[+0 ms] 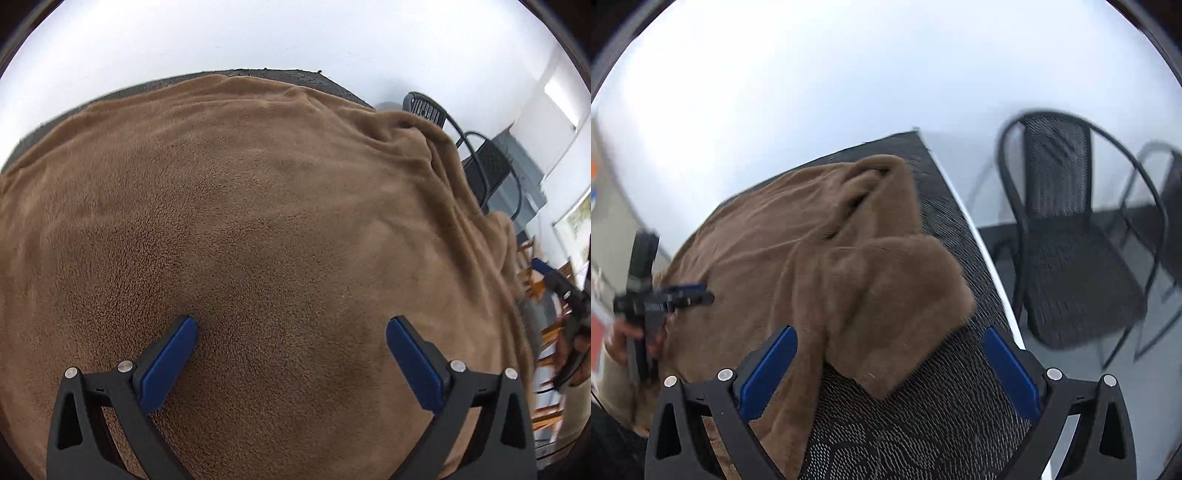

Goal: Fold clothes

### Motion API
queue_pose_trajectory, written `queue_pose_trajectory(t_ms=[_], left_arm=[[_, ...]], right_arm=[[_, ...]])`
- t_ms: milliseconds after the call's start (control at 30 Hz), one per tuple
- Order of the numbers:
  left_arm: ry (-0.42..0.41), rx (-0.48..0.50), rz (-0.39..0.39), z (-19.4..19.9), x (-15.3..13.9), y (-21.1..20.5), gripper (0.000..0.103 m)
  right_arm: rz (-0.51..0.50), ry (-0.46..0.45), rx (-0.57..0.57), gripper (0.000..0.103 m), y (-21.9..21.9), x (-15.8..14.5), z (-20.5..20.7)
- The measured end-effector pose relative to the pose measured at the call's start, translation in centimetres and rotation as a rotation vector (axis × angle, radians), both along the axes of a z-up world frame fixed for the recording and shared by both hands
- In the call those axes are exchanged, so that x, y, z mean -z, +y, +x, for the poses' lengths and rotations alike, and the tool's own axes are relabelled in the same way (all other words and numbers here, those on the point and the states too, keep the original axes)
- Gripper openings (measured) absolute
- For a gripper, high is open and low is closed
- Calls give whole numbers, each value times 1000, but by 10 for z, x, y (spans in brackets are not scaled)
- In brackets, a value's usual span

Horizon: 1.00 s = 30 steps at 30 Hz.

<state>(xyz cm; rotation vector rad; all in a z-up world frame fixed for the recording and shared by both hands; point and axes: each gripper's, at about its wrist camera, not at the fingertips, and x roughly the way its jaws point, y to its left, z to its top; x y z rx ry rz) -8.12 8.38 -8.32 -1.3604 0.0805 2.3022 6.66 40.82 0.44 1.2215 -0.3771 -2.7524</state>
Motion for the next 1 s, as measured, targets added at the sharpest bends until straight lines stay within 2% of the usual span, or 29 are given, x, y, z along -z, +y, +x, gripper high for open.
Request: queue_pose_trajectory(t_ms=[100,200,333,400,567,667,867,1000], left_arm=[[50,26,-88,8,4,12,103],[74,30,-108,11,6,15,103],[78,25,-91,13,5,9,103],[82,26,-93,13,5,9,103],[85,29,-84,13,5,9,103],[88,29,-84,13,5,8,103],[88,28,-81,11,5,8,103],[89,28,-86,11,6,9,103]], right_arm=[[-63,-27,42,102,13,9,3],[-144,-47,55,96,23,15,-4],[-293,-80,43,72,28,30,-20],[-328,-83,49,69,27,34,-28],[-435,-76,66,45,31,39,-41],[-494,-90,84,38,35,48,-47],[-486,-53,104,26,35,43,-41],[-469,0,110,24,34,35,-34]])
